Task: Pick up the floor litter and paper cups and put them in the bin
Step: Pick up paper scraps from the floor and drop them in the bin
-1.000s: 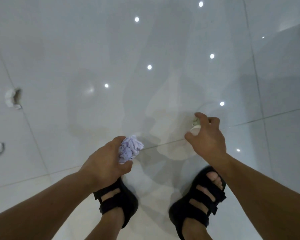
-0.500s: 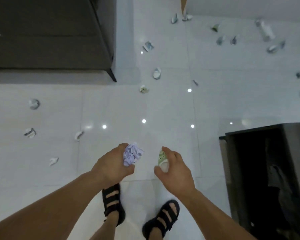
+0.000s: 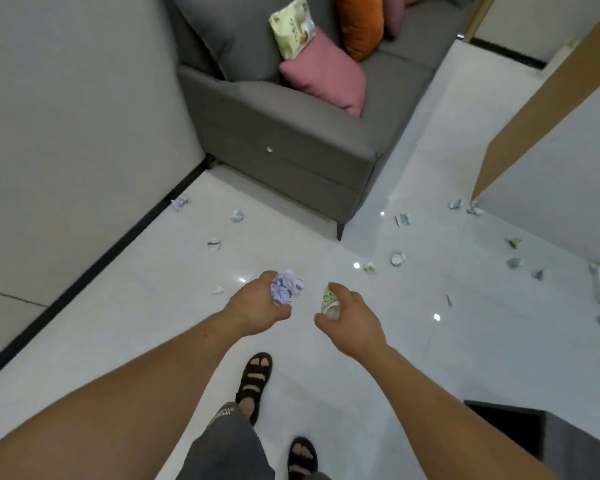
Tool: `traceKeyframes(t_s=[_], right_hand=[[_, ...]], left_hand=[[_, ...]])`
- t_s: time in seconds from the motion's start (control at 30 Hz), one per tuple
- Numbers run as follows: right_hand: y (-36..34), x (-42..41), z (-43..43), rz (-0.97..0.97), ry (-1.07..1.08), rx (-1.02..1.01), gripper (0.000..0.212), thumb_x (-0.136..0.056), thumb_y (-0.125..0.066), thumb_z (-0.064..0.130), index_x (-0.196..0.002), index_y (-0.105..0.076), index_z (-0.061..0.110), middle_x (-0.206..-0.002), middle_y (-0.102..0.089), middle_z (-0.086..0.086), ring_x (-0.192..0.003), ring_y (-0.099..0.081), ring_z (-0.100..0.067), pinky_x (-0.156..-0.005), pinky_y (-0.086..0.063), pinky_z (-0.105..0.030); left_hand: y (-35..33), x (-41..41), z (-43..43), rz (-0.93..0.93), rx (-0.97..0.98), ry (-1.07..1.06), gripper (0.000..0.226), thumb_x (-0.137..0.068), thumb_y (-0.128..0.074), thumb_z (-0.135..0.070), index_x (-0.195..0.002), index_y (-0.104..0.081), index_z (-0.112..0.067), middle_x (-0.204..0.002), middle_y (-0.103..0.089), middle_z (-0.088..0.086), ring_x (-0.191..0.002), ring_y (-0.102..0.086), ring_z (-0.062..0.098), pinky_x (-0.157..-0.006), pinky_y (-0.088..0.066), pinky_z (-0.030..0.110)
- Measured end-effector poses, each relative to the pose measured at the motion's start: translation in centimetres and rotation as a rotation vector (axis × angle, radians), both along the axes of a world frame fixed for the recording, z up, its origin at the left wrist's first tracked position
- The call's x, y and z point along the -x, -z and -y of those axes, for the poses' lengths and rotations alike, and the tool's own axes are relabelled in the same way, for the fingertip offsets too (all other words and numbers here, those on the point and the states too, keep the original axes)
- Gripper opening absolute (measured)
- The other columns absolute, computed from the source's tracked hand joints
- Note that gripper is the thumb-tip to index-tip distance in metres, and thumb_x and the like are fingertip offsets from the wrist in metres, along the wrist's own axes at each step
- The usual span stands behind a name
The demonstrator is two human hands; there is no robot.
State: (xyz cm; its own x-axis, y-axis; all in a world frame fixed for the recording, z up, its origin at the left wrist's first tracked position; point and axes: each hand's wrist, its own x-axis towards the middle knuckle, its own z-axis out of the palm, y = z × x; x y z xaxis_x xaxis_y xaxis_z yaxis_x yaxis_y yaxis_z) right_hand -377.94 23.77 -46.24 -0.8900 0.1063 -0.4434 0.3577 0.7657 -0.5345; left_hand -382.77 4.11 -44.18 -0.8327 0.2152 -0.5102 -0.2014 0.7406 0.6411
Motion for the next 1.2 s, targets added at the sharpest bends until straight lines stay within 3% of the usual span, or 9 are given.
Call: traceKeyframes(t_s=[0.17, 0.37, 0.5, 0.8, 0.97, 1.2], right_hand=[[-3.9, -2.0, 4.1, -0.058, -0.284, -0.072, 0.069, -0.081, -0.060, 0.047, -0.144, -0.033, 0.036, -0.132, -0.048, 0.001, -0.107, -0.056, -0.022, -0.078, -0.041, -0.029], [-7.2, -5.9, 13.4, -0.093, -0.606, -0.099, 0.070, -0.081, -0.059, 0.047, -0.144, -0.032, 0.036, -0.133, -0.047, 0.001, -0.106, -0.057, -0.022, -0.084, -0.049, -0.033], [-8.9, -10.4, 21.7, -0.135, -0.822, -0.092, 0.069, -0.082, -0.058, 0.048, -0.144, -0.031, 0.036, -0.133, -0.046, 0.001, -0.107, -0.057, -0.023, -0.082, -0.048, -0.032], [-10.7, -26.7, 41.7, -0.210, -1.245, -0.092, 0.070, -0.085, -0.058, 0.050, -0.147, -0.029, 0.033, -0.137, -0.045, -0.001, -0.111, -0.056, -0.023, -0.086, -0.045, -0.031], [-11.1, -37.8, 52.4, -0.236, -1.402, -0.070, 0.068, -0.085, -0.058, 0.048, -0.146, -0.031, 0.033, -0.134, -0.046, -0.001, -0.108, -0.056, -0.023, -0.079, -0.044, -0.028], [-10.5, -48.4, 63.7, -0.227, -1.585, -0.071, 0.069, -0.084, -0.058, 0.049, -0.145, -0.030, 0.035, -0.134, -0.046, 0.001, -0.107, -0.057, -0.023, -0.082, -0.045, -0.029]], left_hand=[[-3.3, -8.4, 5.3, -0.054, 0.004, -0.244, 0.058, -0.078, -0.071, -0.031, -0.130, -0.045, -0.021, -0.119, -0.062, 0.001, -0.104, -0.059, 0.022, -0.092, -0.049, 0.036], [-6.6, -19.8, 13.8, -0.105, 0.045, -0.564, 0.048, -0.077, -0.070, -0.031, -0.120, -0.049, -0.024, -0.106, -0.061, -0.003, -0.087, -0.058, 0.015, -0.069, -0.045, 0.025], [-8.1, -27.9, 19.8, -0.141, 0.069, -0.776, 0.047, -0.078, -0.071, -0.029, -0.119, -0.051, -0.022, -0.108, -0.062, -0.001, -0.090, -0.059, 0.018, -0.075, -0.048, 0.028], [-9.8, -50.6, 33.8, -0.179, 0.073, -1.156, 0.053, -0.079, -0.069, -0.028, -0.126, -0.046, -0.022, -0.106, -0.061, -0.005, -0.092, -0.061, 0.016, -0.077, -0.050, 0.028], [-10.0, -63.9, 41.4, -0.184, 0.135, -1.316, 0.050, -0.078, -0.068, -0.032, -0.123, -0.046, -0.025, -0.103, -0.061, -0.006, -0.089, -0.060, 0.016, -0.073, -0.050, 0.029], [-8.4, -76.1, 48.8, -0.153, 0.151, -1.504, 0.051, -0.078, -0.068, -0.031, -0.121, -0.043, -0.022, -0.099, -0.059, -0.007, -0.085, -0.059, 0.015, -0.070, -0.048, 0.027]])
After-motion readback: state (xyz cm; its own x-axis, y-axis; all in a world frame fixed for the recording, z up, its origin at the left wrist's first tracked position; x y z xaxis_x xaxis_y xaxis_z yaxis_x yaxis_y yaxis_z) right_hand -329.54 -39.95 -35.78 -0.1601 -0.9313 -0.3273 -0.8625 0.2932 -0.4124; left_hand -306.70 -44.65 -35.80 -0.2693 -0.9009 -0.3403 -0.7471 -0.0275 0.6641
